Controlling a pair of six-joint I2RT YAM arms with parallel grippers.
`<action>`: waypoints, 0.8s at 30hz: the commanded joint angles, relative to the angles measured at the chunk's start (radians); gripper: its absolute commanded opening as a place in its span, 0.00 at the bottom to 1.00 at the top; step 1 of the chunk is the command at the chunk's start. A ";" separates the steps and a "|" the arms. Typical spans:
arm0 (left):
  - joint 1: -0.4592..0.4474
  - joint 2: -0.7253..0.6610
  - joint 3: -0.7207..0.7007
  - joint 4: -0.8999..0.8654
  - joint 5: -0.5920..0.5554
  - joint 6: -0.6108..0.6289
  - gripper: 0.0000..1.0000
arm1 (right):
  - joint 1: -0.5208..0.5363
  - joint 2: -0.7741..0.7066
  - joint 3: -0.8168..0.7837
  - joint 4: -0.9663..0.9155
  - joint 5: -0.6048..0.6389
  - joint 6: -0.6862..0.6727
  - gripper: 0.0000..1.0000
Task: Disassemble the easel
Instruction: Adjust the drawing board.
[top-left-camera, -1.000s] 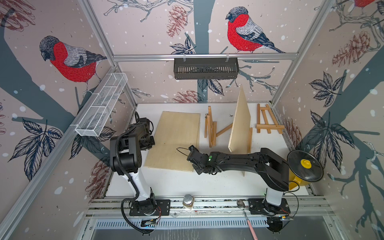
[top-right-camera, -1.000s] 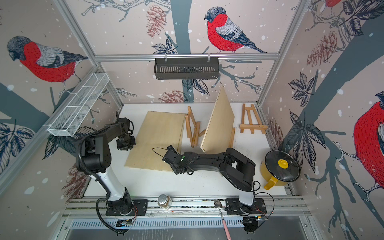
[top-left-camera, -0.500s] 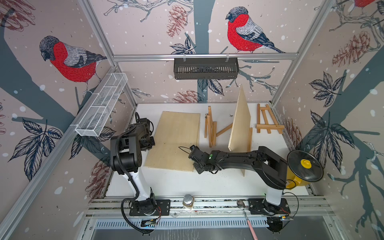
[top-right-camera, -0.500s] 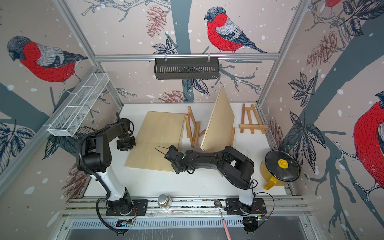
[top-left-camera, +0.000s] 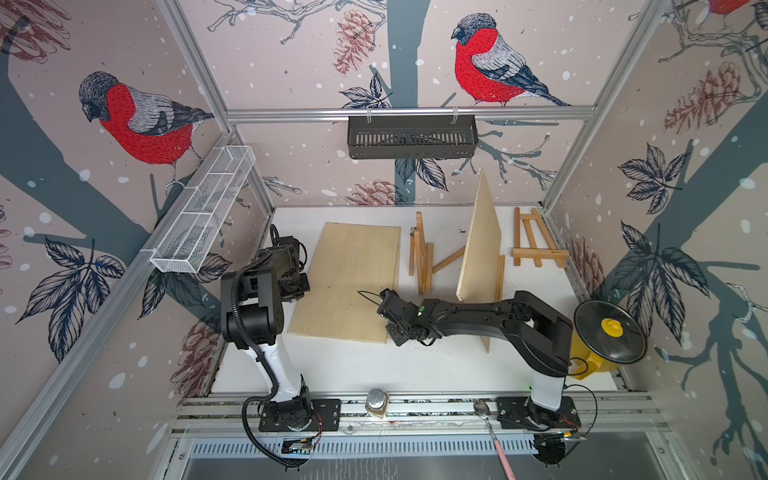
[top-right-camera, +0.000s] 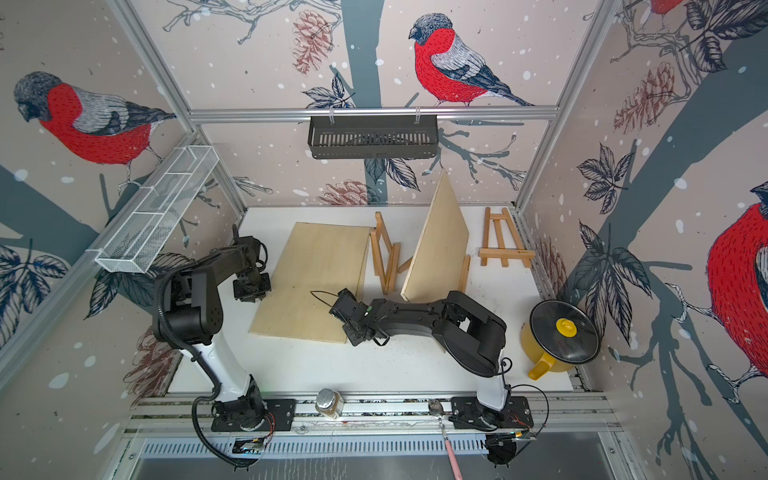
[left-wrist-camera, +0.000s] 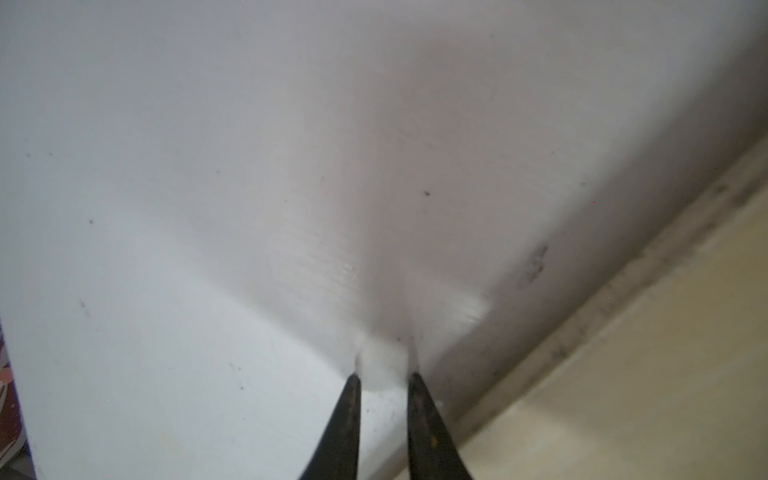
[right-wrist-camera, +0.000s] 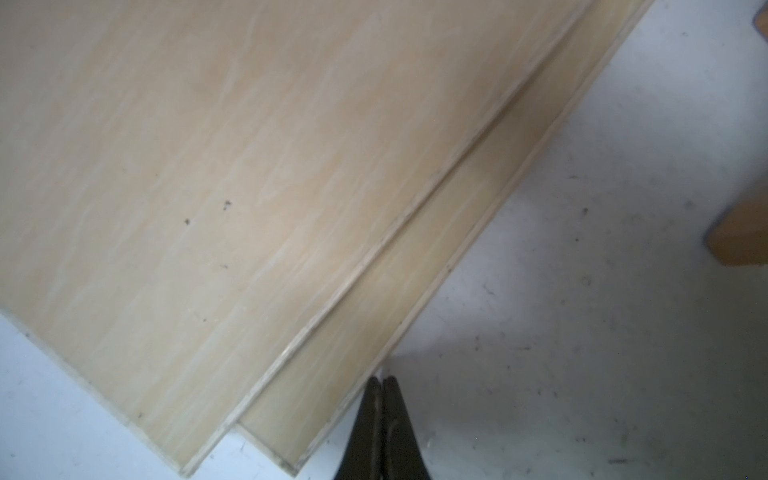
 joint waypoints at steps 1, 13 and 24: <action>-0.012 0.019 -0.021 -0.057 0.119 0.013 0.23 | -0.001 0.009 0.013 -0.002 -0.002 0.008 0.05; -0.029 0.001 -0.054 -0.051 0.168 0.019 0.24 | -0.015 0.029 0.031 -0.017 -0.003 0.009 0.05; -0.040 -0.012 -0.084 -0.051 0.188 0.024 0.25 | -0.029 0.049 0.050 -0.035 -0.003 0.007 0.05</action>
